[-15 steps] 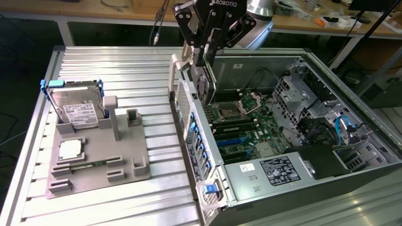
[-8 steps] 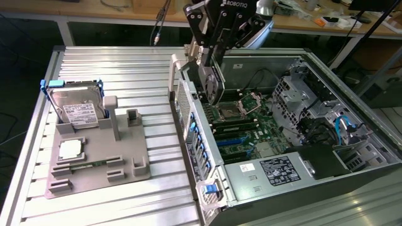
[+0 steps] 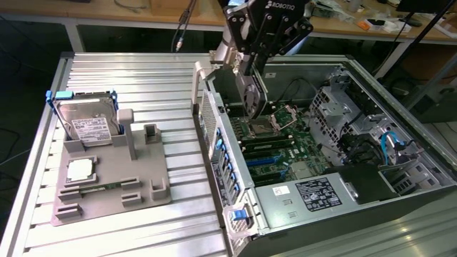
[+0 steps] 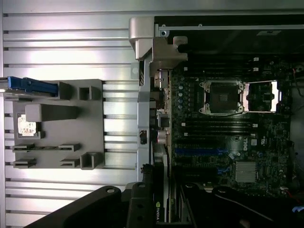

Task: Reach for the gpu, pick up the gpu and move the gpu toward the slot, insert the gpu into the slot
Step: 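Pick up the gpu and move the gpu toward the slot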

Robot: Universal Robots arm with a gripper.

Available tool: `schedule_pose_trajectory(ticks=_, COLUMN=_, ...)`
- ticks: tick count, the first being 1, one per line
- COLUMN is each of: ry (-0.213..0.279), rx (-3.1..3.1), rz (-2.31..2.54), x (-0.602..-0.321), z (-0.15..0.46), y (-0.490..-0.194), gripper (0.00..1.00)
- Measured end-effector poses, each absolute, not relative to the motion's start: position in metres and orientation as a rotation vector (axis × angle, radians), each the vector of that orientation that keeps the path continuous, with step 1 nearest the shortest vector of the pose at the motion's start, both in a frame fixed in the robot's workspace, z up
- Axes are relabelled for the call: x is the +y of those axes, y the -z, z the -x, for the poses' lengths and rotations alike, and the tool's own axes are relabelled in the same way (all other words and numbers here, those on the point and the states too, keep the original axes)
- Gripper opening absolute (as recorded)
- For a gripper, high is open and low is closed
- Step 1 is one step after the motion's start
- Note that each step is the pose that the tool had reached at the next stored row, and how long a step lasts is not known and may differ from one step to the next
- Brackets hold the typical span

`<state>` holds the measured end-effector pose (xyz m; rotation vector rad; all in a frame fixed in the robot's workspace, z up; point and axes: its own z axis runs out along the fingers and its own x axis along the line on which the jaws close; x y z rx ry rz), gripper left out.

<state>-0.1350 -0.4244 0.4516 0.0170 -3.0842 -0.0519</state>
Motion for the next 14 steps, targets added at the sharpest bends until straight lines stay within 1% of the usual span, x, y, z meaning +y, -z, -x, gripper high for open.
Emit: schedule_pose_trajectory(ticks=14, ry=0.052, rx=-3.073, rz=-0.017, x=-0.425, z=0.100, y=-0.452, gripper=0.27)
